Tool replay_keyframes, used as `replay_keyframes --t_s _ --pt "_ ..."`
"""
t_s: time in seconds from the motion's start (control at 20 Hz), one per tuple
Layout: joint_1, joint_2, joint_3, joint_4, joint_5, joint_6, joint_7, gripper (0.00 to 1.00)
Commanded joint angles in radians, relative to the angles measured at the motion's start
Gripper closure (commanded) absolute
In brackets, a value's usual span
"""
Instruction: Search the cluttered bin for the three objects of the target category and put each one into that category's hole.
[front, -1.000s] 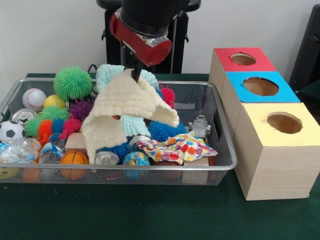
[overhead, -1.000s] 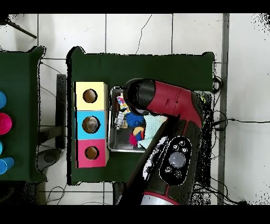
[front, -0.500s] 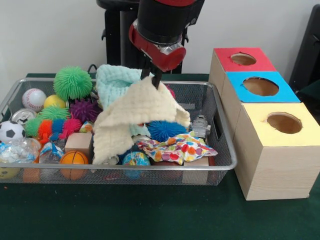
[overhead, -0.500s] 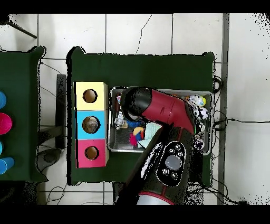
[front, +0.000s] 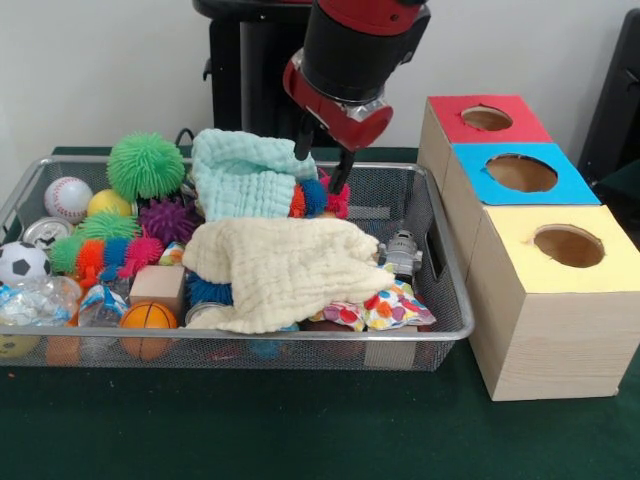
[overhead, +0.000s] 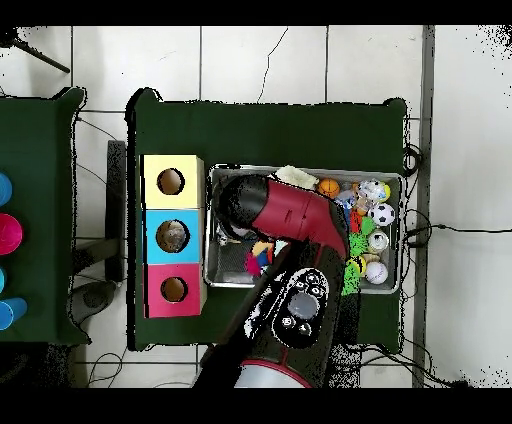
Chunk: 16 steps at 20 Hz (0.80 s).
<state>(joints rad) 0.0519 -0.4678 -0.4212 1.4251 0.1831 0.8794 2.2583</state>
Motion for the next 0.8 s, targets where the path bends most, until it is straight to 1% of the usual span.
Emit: replay_keyframes --t_s 0.05,0.1,0.15,0.2,0.25,0.3,0.35,0.45,0.55,0.6,0.65,0.8 --pt "-0.015 0.031 0.065 -0.002 0.027 -0.004 0.177 0.00" --pt "-0.025 0.030 0.073 -0.014 0.032 -0.002 0.164 0.00" --pt "-0.053 0.031 0.093 -0.039 0.032 -0.013 0.121 0.00" --pt "-0.066 0.034 0.097 -0.059 0.025 -0.002 0.099 0.00" --pt "-0.084 0.042 0.092 -0.104 0.004 0.030 0.060 0.00" --pt "-0.095 0.046 0.092 -0.124 -0.008 0.042 0.038 0.00" --pt "-0.111 0.055 0.086 -0.159 -0.038 0.050 -0.006 0.00" --pt "-0.132 0.077 0.069 -0.200 -0.088 0.035 -0.061 0.00" --pt "-0.146 0.099 0.055 -0.239 -0.157 -0.013 -0.131 0.00" --pt "-0.153 0.104 0.057 -0.250 -0.182 -0.031 -0.147 0.00" --pt "-0.160 0.109 0.062 -0.249 -0.215 -0.081 -0.173 0.00" --pt "-0.189 0.110 0.098 -0.247 -0.277 -0.147 -0.208 0.00"
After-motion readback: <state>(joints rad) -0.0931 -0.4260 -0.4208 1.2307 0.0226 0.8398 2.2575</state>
